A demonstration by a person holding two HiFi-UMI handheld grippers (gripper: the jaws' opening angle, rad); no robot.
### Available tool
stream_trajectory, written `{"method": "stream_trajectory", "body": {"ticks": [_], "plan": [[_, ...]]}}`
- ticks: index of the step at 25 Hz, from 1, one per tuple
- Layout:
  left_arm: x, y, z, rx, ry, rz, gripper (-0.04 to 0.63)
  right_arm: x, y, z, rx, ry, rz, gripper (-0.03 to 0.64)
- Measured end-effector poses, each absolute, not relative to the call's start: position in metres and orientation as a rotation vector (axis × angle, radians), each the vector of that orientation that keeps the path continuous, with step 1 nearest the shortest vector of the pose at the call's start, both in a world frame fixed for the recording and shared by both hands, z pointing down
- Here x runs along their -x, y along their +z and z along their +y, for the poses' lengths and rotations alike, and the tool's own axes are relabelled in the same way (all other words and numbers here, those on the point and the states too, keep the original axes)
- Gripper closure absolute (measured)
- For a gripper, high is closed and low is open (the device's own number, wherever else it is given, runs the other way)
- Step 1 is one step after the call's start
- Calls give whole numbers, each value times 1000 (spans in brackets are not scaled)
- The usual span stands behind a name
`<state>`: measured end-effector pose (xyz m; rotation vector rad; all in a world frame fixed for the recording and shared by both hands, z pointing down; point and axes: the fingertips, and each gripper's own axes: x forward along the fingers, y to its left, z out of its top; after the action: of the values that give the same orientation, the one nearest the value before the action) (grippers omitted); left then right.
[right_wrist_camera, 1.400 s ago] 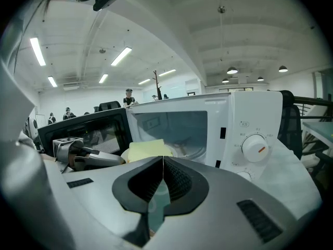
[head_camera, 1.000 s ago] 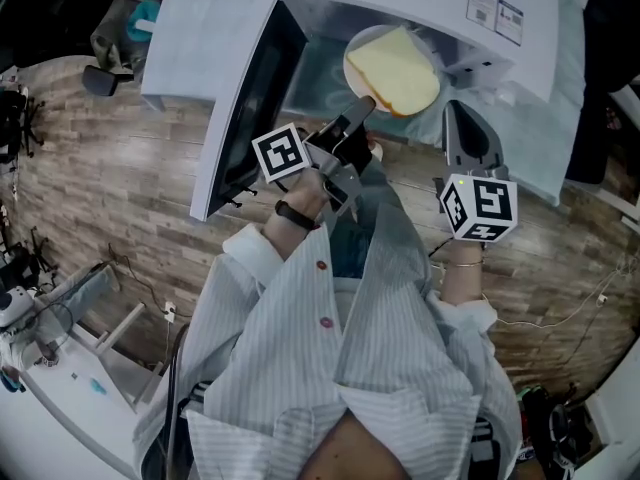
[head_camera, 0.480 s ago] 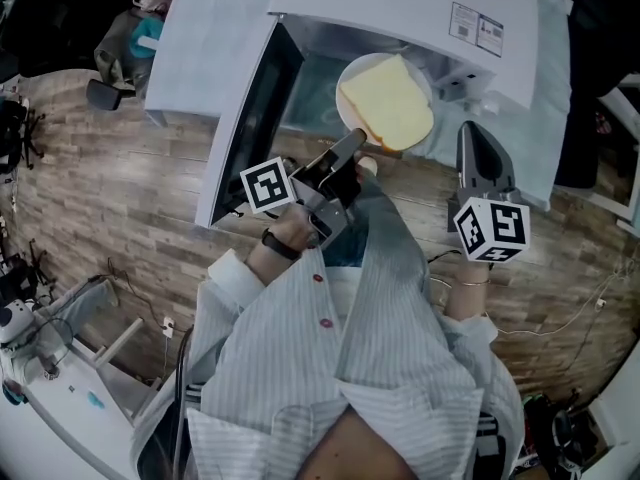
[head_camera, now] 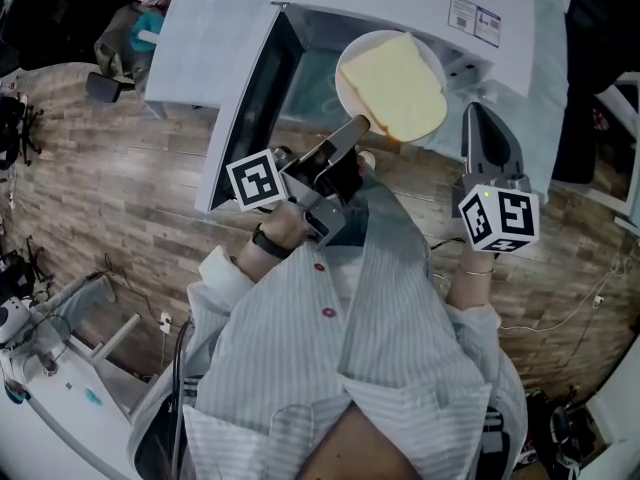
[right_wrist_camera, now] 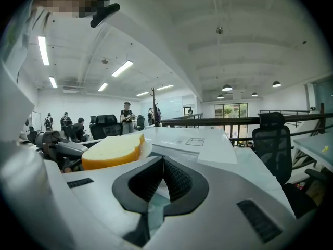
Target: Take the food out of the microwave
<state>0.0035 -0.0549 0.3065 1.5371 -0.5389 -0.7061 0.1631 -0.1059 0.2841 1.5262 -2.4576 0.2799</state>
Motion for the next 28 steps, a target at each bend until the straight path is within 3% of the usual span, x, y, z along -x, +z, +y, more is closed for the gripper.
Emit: {"method": "stream_trajectory", "body": {"ticks": [28], "plan": [[-4, 269, -76, -1598, -744, -491, 581, -140, 263, -113, -1513, 251, -2534, 588]]}}
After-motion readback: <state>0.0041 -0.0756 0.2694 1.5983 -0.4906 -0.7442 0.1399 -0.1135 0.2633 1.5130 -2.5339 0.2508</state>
